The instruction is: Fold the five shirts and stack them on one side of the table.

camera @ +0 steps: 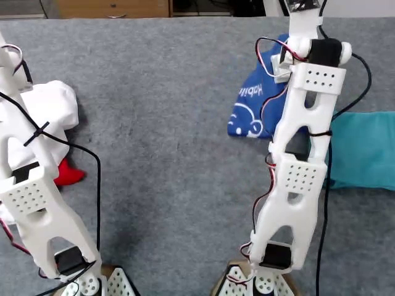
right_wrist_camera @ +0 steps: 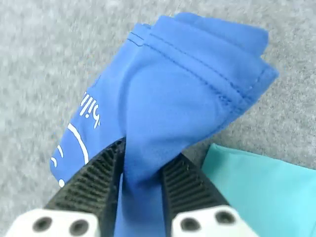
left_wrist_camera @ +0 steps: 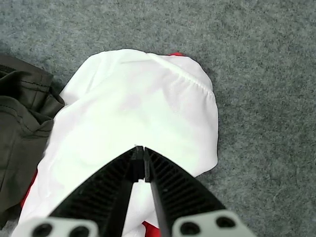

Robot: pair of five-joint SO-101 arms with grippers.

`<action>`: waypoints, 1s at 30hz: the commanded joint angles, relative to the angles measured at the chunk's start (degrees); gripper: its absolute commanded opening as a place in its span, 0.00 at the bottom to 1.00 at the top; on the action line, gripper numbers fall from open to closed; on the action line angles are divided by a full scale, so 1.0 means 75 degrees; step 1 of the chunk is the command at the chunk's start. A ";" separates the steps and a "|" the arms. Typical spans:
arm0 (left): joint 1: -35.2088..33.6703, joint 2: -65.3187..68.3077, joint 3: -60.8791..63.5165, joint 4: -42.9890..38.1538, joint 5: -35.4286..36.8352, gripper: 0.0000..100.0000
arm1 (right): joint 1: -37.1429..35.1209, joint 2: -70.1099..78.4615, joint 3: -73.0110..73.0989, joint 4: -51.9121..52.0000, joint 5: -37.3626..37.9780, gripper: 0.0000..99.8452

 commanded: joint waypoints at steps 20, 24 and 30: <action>-0.0105 -0.0486 -0.0047 0.0082 -0.0047 0.02 | 0.0897 -0.0697 -0.0217 -0.0199 0.2790 0.00; -0.0094 -0.0486 -0.0047 0.0082 -0.0047 0.02 | 0.0908 -0.0697 -0.0498 0.0105 0.2954 0.00; -0.0105 -0.0486 -0.0047 0.0082 -0.0047 0.02 | 0.1143 -0.0709 -0.0815 0.0117 0.2954 0.00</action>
